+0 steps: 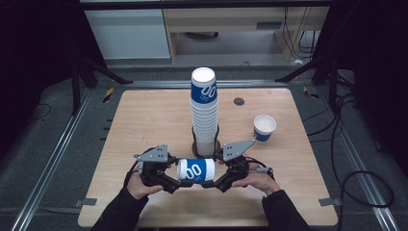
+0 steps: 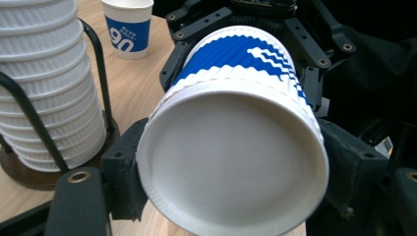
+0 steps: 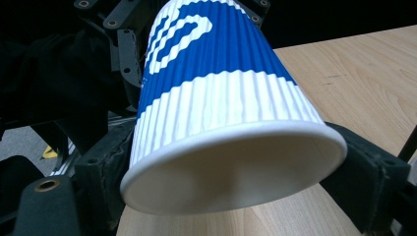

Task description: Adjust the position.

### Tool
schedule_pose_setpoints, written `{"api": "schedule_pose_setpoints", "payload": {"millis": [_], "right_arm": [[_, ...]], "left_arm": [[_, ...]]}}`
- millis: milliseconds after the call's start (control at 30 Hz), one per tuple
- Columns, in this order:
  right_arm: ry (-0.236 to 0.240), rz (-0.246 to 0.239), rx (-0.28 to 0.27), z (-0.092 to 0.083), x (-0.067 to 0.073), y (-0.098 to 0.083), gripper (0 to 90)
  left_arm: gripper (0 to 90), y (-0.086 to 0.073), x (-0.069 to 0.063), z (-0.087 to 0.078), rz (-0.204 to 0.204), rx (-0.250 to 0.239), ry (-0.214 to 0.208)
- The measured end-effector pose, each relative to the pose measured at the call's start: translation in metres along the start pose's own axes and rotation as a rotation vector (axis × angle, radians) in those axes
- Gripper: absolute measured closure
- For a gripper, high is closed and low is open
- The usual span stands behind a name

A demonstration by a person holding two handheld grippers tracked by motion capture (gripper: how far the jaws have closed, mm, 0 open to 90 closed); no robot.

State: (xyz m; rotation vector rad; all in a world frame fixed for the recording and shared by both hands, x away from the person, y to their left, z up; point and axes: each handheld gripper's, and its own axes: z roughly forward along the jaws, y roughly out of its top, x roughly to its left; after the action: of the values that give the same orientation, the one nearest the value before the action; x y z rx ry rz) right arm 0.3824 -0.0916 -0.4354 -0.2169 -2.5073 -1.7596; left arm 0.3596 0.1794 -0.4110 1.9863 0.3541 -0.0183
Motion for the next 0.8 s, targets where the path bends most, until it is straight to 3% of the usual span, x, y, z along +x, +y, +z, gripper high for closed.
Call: {"api": "schedule_pose_setpoints", "payload": {"millis": [300, 467, 600, 800], "right_arm": [[-0.047, -0.004, 0.014, -0.011, -0.003, 0.001, 15.6], [-0.086, 0.003, 0.018, -0.022, -0.005, 0.004, 15.5], [-0.114, -0.008, 0.071, -0.025, -0.006, 0.005, 15.5], [-0.129, -0.029, 0.165, -0.015, -0.004, 0.002, 15.4]], "left_arm": [[19.3, 0.001, 0.005, -0.013, 0.000, -0.007, 0.042], [17.0, -0.002, 0.010, -0.017, 0.003, 0.045, 0.067], [16.6, -0.006, 0.013, -0.013, 0.008, 0.094, 0.084], [15.6, -0.010, 0.012, -0.002, 0.028, 0.168, 0.072]]}}
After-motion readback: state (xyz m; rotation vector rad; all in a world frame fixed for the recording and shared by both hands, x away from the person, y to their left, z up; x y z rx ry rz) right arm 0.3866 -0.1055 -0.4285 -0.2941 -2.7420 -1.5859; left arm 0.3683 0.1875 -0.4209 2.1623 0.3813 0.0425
